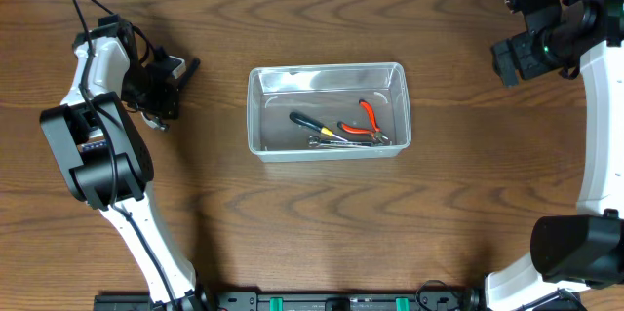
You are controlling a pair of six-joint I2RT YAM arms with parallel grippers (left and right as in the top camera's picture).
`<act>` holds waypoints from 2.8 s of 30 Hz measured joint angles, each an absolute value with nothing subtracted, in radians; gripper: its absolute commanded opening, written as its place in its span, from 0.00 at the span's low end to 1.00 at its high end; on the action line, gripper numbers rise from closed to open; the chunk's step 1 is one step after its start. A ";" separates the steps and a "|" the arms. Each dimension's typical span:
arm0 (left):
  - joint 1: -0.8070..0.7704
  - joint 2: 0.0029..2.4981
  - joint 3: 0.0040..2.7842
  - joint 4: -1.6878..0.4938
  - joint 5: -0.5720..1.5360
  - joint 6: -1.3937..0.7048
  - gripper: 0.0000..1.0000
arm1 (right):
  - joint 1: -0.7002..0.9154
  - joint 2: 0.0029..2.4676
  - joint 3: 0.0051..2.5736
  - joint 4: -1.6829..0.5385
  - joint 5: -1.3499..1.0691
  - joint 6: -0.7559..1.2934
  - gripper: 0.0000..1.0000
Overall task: Pack container
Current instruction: 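Move the left gripper to the red-handled hammer and grasp its handle, then carry the hammer with the left gripper and release into the container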
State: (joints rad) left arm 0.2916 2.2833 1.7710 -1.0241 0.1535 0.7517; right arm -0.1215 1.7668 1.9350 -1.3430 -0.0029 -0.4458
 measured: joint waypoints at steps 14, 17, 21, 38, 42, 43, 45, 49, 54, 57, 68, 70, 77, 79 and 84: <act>0.292 2.284 1.771 -0.986 0.067 0.752 0.47 | -0.121 1.767 1.935 -1.352 0.020 -0.446 0.99; 0.292 2.285 1.768 -0.982 0.066 0.752 0.47 | -0.121 1.767 1.935 -1.354 0.020 -0.446 0.99; 0.291 2.281 1.757 -0.970 0.063 0.752 0.47 | -0.121 1.767 1.935 -1.356 0.021 -0.446 0.99; 0.260 2.274 1.740 -0.964 0.026 0.742 0.13 | -0.121 1.767 1.935 -1.357 0.023 -0.446 0.99; 0.226 2.272 1.739 -0.988 0.019 0.733 0.07 | -0.121 1.767 1.935 -1.357 0.023 -0.446 0.99; 0.215 2.270 1.738 -0.996 0.019 0.731 0.06 | -0.121 1.767 1.935 -1.357 0.023 -0.446 0.99; 0.190 2.266 1.734 -1.013 0.020 0.728 0.06 | -0.121 1.767 1.935 -1.357 0.023 -0.446 0.99; 0.150 2.256 1.720 -1.029 0.027 0.698 0.06 | -0.121 1.767 1.935 -1.357 0.023 -0.446 0.99; 0.121 2.200 1.695 -1.050 0.053 0.656 0.06 | -0.121 1.767 1.935 -1.357 0.023 -0.446 0.99; 0.120 2.105 1.692 -1.050 0.057 0.638 0.06 | -0.121 1.767 1.935 -1.358 0.023 -0.446 0.99; -0.059 1.665 1.695 -1.057 0.151 0.688 0.06 | -0.121 1.767 1.935 -1.361 0.022 -0.446 0.99; -0.139 1.639 1.695 -1.057 0.165 0.733 0.06 | -0.121 1.767 1.935 -1.361 0.022 -0.445 0.99; -0.385 1.702 1.695 -1.053 0.227 0.874 0.06 | -0.121 1.767 1.935 -1.365 0.022 -0.445 0.99; -0.418 1.751 1.695 -1.052 0.233 0.892 0.06 | -0.121 1.767 1.935 -1.367 0.022 -0.445 0.99; -0.453 1.922 1.695 -1.051 0.238 0.915 0.06 | -0.121 1.767 1.935 -1.370 0.022 -0.445 0.99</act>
State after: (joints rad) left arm -0.4530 1.9224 1.6955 -1.0512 0.2379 0.9146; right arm -0.1215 1.7668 1.9350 -1.3697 0.0223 -0.4446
